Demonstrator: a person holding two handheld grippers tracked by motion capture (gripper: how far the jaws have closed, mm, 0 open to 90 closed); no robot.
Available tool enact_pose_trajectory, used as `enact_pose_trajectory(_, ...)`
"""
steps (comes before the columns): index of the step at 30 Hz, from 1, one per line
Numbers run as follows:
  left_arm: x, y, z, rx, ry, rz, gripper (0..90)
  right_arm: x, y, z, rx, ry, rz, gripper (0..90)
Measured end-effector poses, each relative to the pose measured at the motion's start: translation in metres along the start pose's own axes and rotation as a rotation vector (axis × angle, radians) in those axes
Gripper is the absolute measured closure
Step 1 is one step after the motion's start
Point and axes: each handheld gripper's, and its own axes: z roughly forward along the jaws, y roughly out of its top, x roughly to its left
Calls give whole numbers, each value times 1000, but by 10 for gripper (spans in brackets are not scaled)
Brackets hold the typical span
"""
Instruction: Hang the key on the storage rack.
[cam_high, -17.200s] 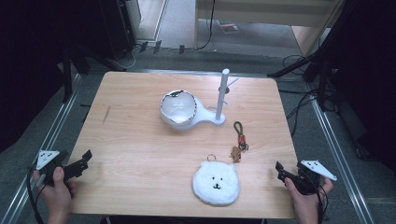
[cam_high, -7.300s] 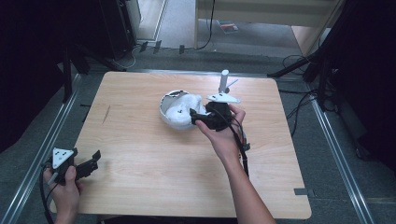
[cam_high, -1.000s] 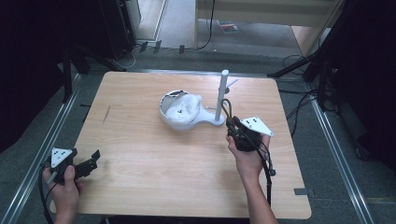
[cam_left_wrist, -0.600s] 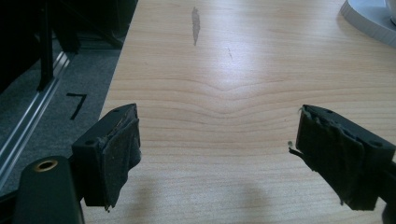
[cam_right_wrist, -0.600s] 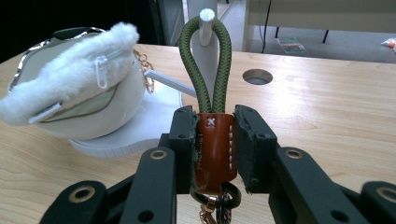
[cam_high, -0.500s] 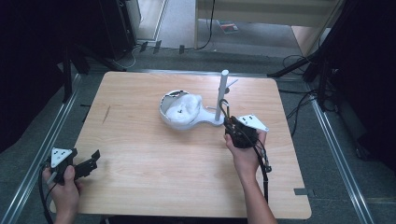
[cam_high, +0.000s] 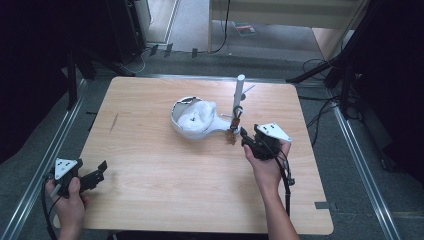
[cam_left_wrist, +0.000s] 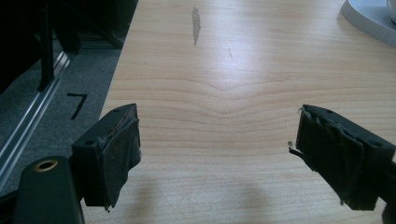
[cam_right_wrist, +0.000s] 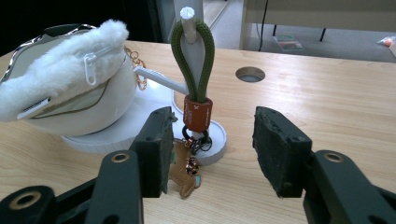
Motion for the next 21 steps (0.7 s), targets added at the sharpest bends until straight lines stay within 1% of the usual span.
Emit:
enact_pose_trajectory(4,0,0,0,0,0,0,146,-4,1,-5,-6,-15,-16,419)
enact_pose_trajectory(9,0,0,0,-1,0,1,146,-10,-1,-12,4,-23,-16,373)
enact_pose_trajectory(11,0,0,0,-1,1,3,146,-14,-3,-14,6,-28,-21,333)
enact_pose_trajectory(13,0,0,0,-3,1,0,146,-18,-4,-17,19,-34,-17,287)
enact_pose_trajectory(14,0,0,0,-3,1,0,146,-21,-5,-19,22,-38,-7,263)
enact_pose_trajectory(16,0,0,0,-3,1,1,146,-24,-7,-22,13,-35,-1,213)
enact_pose_trajectory(18,0,0,0,-2,1,0,146,-28,-9,-26,16,-56,5,153)
enact_pose_trajectory(20,0,0,0,-1,1,1,146,-32,-10,-31,16,-63,17,138)
enact_pose_trajectory(21,0,0,0,-1,1,1,146,-34,-11,-32,14,-57,19,126)
